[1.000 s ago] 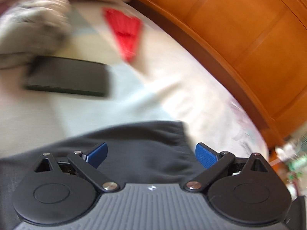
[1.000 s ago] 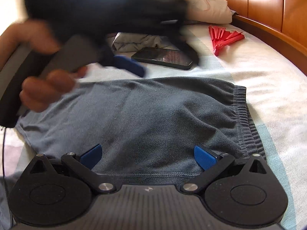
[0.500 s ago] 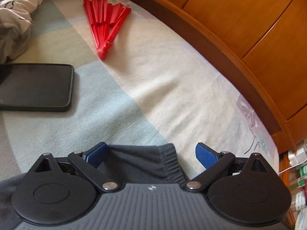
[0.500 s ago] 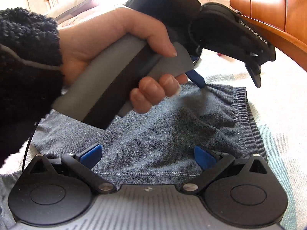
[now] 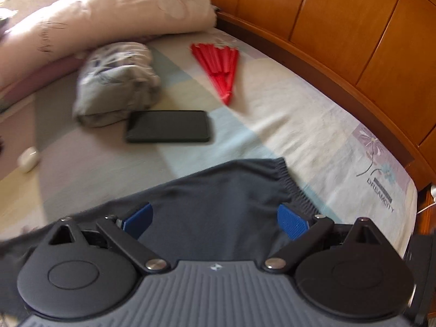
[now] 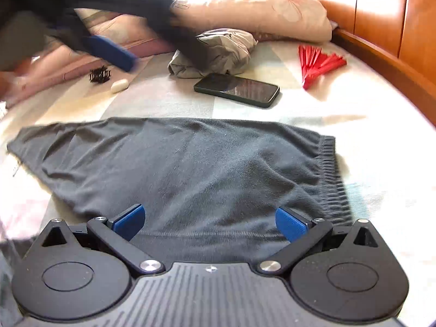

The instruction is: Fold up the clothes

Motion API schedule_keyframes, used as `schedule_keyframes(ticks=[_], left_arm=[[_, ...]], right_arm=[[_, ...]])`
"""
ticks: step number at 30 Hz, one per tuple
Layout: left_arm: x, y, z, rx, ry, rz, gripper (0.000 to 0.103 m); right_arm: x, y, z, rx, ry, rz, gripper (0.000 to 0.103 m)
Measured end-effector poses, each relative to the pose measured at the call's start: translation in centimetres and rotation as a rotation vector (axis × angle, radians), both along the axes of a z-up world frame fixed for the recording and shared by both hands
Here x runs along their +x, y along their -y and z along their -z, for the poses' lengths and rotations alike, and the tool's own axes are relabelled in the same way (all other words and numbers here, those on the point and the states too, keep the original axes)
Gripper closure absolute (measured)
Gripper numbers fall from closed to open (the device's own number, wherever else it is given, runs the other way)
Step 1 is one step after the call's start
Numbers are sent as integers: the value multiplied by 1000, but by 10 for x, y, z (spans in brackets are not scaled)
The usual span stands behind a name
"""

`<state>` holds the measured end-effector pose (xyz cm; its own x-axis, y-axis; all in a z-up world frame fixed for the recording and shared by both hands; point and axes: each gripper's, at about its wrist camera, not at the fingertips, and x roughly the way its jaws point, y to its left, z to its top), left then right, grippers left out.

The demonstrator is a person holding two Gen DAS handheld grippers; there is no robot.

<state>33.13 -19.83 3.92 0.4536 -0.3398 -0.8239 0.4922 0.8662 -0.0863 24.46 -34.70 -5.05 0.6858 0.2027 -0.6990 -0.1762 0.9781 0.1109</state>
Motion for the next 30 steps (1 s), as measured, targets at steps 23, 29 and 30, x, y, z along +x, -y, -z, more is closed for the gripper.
schedule_keyframes(ticks=[23, 29, 30], left_arm=[[-205, -67, 81, 103, 131, -147, 5], [-205, -48, 126, 138, 55, -145, 5], [-206, -50, 131, 119, 45, -160, 4]], right_arm=[[-93, -14, 49, -121, -25, -129, 0], [-93, -13, 51, -117, -8, -140, 0], [-93, -13, 51, -117, -7, -140, 0]])
